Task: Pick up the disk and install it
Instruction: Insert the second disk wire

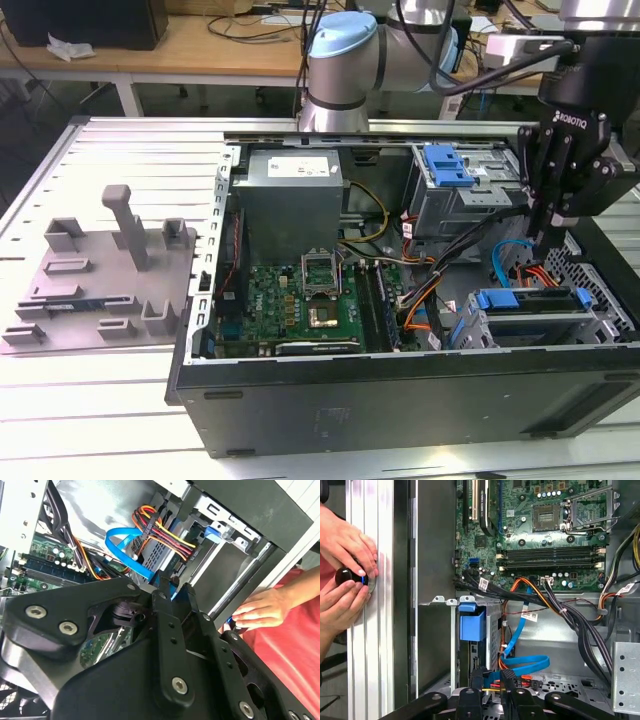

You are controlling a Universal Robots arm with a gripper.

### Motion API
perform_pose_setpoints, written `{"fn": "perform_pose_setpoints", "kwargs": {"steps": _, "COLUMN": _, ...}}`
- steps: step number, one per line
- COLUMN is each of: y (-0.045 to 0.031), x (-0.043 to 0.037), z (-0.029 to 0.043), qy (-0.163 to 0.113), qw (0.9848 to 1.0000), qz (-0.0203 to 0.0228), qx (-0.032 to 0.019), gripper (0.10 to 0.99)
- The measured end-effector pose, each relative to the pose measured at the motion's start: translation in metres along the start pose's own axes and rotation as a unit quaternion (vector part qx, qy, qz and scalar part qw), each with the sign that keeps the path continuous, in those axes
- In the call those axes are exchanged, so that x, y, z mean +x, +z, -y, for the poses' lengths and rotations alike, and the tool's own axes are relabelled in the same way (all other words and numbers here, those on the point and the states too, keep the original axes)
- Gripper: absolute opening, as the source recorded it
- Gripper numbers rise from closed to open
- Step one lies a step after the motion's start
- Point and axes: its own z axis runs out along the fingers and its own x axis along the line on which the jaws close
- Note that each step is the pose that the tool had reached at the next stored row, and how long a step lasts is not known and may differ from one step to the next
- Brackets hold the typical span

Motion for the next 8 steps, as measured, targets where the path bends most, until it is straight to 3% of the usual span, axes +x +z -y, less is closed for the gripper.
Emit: {"fn": "perform_pose_setpoints", "kwargs": {"steps": 8, "y": 0.0043, "x": 0.0034, "z": 0.0017, "qy": 0.006, "qw": 1.0000, "qz": 0.0000, "qx": -0.0049, "gripper": 0.286}}
